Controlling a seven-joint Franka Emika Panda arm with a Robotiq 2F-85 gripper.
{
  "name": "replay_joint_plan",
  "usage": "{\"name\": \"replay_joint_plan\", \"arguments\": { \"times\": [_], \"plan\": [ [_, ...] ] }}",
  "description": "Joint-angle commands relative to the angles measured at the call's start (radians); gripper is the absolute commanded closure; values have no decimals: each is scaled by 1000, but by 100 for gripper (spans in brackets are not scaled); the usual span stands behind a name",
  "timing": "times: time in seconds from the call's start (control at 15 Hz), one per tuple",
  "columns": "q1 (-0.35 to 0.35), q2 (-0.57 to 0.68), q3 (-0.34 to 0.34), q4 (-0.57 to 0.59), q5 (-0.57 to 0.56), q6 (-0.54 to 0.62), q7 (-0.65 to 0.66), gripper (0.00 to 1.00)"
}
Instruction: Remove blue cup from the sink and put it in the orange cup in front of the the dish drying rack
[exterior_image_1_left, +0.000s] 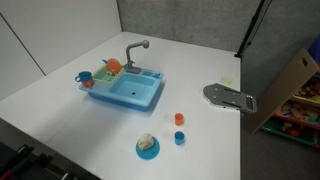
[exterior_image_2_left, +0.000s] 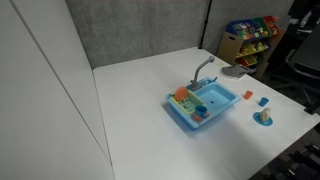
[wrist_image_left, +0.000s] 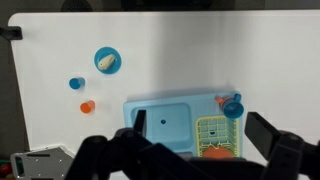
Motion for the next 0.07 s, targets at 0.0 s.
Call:
{"name": "replay_joint_plan", "arguments": {
  "times": [0.0],
  "plan": [
    [-8,1,7,2,2,-2,-2,0]
  ]
}}
